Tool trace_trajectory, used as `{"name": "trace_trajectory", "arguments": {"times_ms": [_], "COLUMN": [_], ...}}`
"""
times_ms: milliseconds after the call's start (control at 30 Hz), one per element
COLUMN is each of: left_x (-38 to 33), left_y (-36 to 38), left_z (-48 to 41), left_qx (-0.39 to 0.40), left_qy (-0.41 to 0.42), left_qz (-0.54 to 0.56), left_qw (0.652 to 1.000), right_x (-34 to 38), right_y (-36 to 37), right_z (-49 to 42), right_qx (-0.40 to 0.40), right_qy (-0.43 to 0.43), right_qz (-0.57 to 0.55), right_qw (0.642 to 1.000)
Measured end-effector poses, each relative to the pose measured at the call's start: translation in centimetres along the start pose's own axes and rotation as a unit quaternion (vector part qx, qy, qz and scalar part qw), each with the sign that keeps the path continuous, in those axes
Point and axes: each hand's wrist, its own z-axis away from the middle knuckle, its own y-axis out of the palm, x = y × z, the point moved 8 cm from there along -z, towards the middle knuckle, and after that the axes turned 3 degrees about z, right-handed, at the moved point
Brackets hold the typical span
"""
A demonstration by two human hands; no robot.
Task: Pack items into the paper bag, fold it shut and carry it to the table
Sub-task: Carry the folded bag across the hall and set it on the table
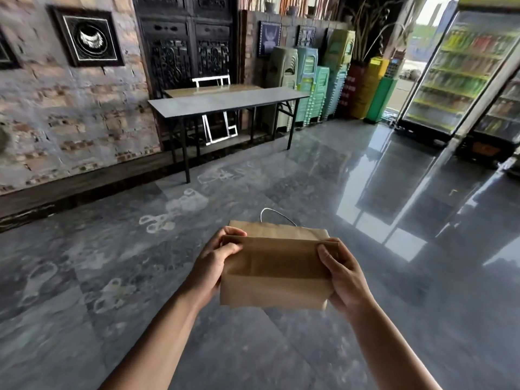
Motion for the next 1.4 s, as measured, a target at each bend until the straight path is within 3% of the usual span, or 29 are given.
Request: {"name": "trace_trajectory", "arguments": {"times_ms": [267, 633, 833, 1400], "left_x": [-1.1, -1.9, -4.5, -7.7], "left_y": [-3.3, -3.3, -1.6, -7.6], "left_z": [-12.8, -32.8, -46.0, -79.0], "left_qx": [-0.005, -0.074, -0.084, -0.139], "left_qy": [0.013, 0.017, 0.022, 0.037], "left_qz": [-0.054, -0.01, -0.005, 0.037], "left_qw": [0.998, 0.997, 0.996, 0.989], "right_x": [0.0, -2.1, 0.0, 0.0], "right_y": [2.9, 1.2, 0.6, 6.4], "right_z": [-13.0, -35.8, -50.6, -85.3], "right_qx": [0.016, -0.021, 0.01, 0.027], "right_qy": [0.014, 0.047, 0.051, 0.039], "right_qz": [-0.017, 0.061, 0.05, 0.093], "right_qw": [1.0, 0.997, 0.997, 0.995]}}
